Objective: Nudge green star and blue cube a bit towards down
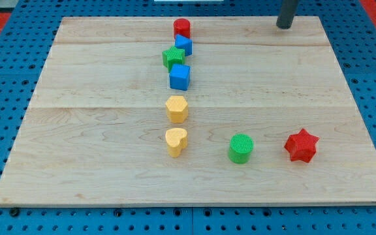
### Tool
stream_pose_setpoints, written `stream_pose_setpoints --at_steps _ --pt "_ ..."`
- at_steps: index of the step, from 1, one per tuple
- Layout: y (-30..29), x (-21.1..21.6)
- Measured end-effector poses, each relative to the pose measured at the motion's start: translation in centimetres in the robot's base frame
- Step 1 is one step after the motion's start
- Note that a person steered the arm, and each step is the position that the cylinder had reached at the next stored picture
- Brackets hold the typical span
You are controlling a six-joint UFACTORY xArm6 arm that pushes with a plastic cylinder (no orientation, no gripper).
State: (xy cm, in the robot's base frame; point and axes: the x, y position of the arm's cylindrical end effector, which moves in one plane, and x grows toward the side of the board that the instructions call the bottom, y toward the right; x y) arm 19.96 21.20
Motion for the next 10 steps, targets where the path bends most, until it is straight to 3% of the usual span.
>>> stream_pose_setpoints --at_steps 1,4,5,8,10 --pt "-0.8 -0.8" --pt "-28.0 -0.6" --pt "-32.5 3.4" --pt "-31.9 9.8" --pt "-29.0 10.5"
